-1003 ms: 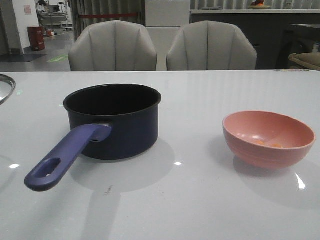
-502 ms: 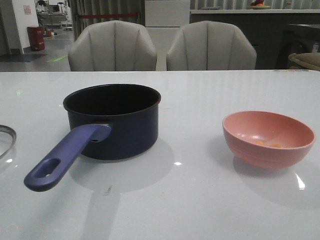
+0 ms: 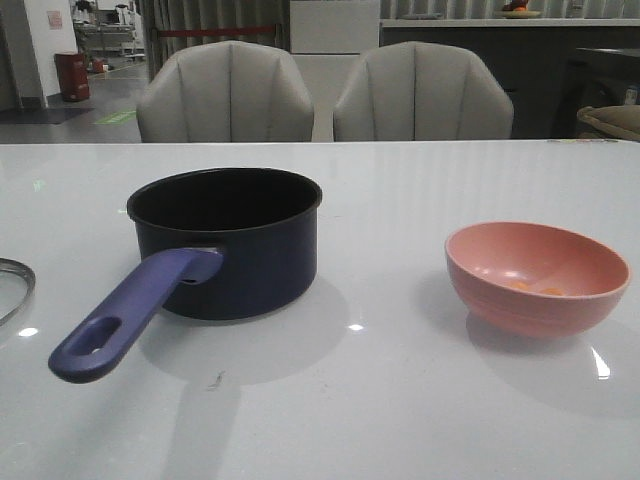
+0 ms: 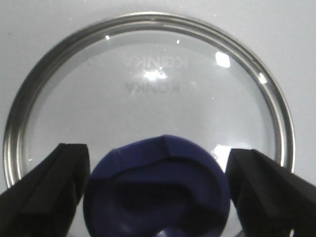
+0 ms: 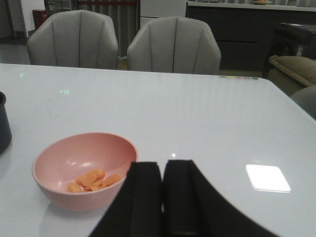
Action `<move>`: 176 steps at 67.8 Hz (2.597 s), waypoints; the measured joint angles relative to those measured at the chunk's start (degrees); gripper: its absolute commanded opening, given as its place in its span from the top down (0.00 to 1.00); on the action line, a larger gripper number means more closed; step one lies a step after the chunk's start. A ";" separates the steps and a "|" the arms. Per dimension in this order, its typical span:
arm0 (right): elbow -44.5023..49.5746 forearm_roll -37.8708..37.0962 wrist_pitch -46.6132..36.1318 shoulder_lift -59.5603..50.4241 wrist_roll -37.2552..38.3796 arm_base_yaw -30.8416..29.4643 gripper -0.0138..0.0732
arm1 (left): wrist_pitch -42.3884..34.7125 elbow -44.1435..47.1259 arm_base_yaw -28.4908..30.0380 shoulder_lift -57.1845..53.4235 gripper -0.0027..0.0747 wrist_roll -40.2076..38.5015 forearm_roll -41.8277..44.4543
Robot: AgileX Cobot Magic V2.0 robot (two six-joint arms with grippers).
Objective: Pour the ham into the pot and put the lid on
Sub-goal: 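Set the glass lid down beside the saucepan and release it, then lower the right gripper to the pink bowl rim and grasp it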
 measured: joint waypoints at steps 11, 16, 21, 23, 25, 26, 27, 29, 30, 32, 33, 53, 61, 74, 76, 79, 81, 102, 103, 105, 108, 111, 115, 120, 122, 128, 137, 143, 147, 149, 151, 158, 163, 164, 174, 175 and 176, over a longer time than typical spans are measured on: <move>0.00 0.00 0.00 0.00 0.00 0.00 0.67 | 0.65 -1.40 -1.97 -2.85 0.19 0.00 0.13; 0.00 0.00 0.00 0.00 0.00 0.00 0.67 | 0.95 -1.40 -2.94 -5.17 0.19 0.00 0.13; 0.00 0.00 0.00 0.00 0.00 0.00 0.67 | 1.38 -1.40 -3.88 -7.92 0.19 0.11 0.13; 0.00 0.00 0.00 0.00 0.00 0.00 0.67 | 1.55 -1.40 -4.32 -8.98 0.19 0.11 0.13; 0.00 0.00 0.00 0.00 0.00 0.00 0.67 | 1.83 -1.40 -4.55 -10.32 0.19 0.11 0.13; 0.00 0.00 0.00 0.00 0.00 0.00 0.67 | 1.83 -1.40 -4.68 -10.58 0.19 0.11 0.13; 0.00 0.00 0.00 0.00 0.00 0.00 0.67 | 1.83 -1.40 -4.82 -11.16 0.19 0.11 0.13; 0.00 0.00 0.00 0.00 0.00 0.00 0.67 | 1.94 -1.40 -5.17 -12.63 0.19 0.11 0.13; 0.00 0.00 0.00 0.00 0.00 0.00 0.67 | 2.09 -1.40 -5.34 -13.24 0.19 0.11 0.13; 0.00 0.00 0.00 0.00 0.00 0.00 0.67 | 2.22 -1.40 -5.69 -14.50 0.19 0.11 0.13; 0.00 0.00 0.00 0.00 0.00 0.00 0.67 | 2.22 -1.40 -5.96 -15.12 0.19 0.21 0.13; 0.00 0.00 0.00 0.00 0.00 0.00 0.67 | -1.31 3.84 -12.29 -30.53 0.19 0.20 0.13; 0.00 0.00 0.00 0.00 0.00 0.00 0.67 | -5.22 8.80 -14.84 -37.49 0.19 0.32 0.13; 0.00 0.00 0.00 0.00 0.00 0.00 0.67 | -12.17 18.39 -17.79 -48.62 0.19 0.32 0.13; 0.00 0.00 0.00 0.00 0.00 0.00 0.67 | -13.19 19.88 -18.09 -50.88 0.19 0.32 0.13; 0.00 0.00 0.00 0.00 0.00 0.00 0.67 | -14.60 22.49 -18.69 -54.09 0.19 0.32 0.13; 0.00 0.00 0.00 0.00 0.00 0.00 0.67 | -15.22 24.23 -18.96 -55.97 0.19 0.32 0.13; 0.00 0.00 0.00 0.00 0.00 0.00 0.67 | -18.04 38.18 -20.08 -78.84 0.19 0.32 0.13; 0.00 0.00 0.00 0.00 0.00 0.00 0.67 | -18.04 38.69 -20.08 -80.33 0.19 0.32 0.13; 0.00 0.00 0.00 0.00 0.00 0.00 0.67 | -18.04 39.63 -20.08 -82.25 0.19 0.32 0.13; 0.00 0.00 0.00 0.00 0.00 0.00 0.67 | -18.04 41.08 -20.08 -85.07 0.19 0.32 0.13; 0.00 0.00 0.00 0.00 0.00 0.00 0.67 | -17.55 42.06 -20.08 -88.10 0.19 0.32 0.13; 0.00 0.00 0.00 0.00 0.00 0.00 0.67 | -16.66 42.99 -20.08 -91.20 0.19 0.32 0.02; 0.00 0.00 0.00 0.00 0.00 0.00 0.67 | -15.92 43.75 -20.08 -94.54 0.19 0.32 -0.05; 0.00 0.00 0.00 0.00 0.00 0.00 0.67 | -15.48 43.85 -20.08 -96.01 0.19 0.32 -0.05; 0.00 0.00 0.00 0.00 0.00 0.00 0.67 | -14.81 43.88 -20.08 -98.99 0.19 0.32 -0.05; 0.00 0.00 0.00 0.00 0.00 0.00 0.67 | -14.46 44.11 -20.08 -101.36 0.19 0.32 -0.05; 0.00 0.00 -0.12 0.00 0.00 0.00 0.67 | -14.46 44.60 -20.08 -101.48 0.19 0.32 -0.05; 0.00 0.00 -0.95 0.00 0.00 0.00 0.67 | -14.85 45.00 -20.35 -101.57 0.19 0.32 -0.05; 0.04 0.00 -2.15 0.00 0.00 0.00 0.67 | -14.84 45.12 -20.60 -101.57 0.19 0.32 -0.05; 0.04 0.00 -3.27 0.00 0.00 0.00 0.67 | -14.84 45.21 -20.96 -101.57 0.19 0.32 -0.05; 0.04 0.46 -4.99 0.00 0.00 0.00 0.67 | -14.96 45.35 -21.72 -101.57 0.19 0.32 -0.05; -1.34 2.61 -2.52 0.50 0.37 0.00 0.67 | -14.96 45.35 -22.18 -101.57 0.19 0.32 -0.05; -1.71 2.82 -2.10 0.67 0.37 0.00 0.67 | -14.96 45.35 -22.18 -101.57 0.19 0.32 -0.05; -6.78 5.36 1.69 7.71 0.61 0.00 0.67 | -14.96 45.35 -22.32 -101.57 0.19 0.32 -0.05; -7.44 5.47 2.18 8.45 0.60 0.00 0.67 | -14.96 45.35 -22.32 -101.57 0.19 0.32 -0.05; -7.84 5.47 2.48 9.51 0.60 0.00 0.67 | -14.96 45.35 -22.32 -101.57 0.19 0.32 -0.05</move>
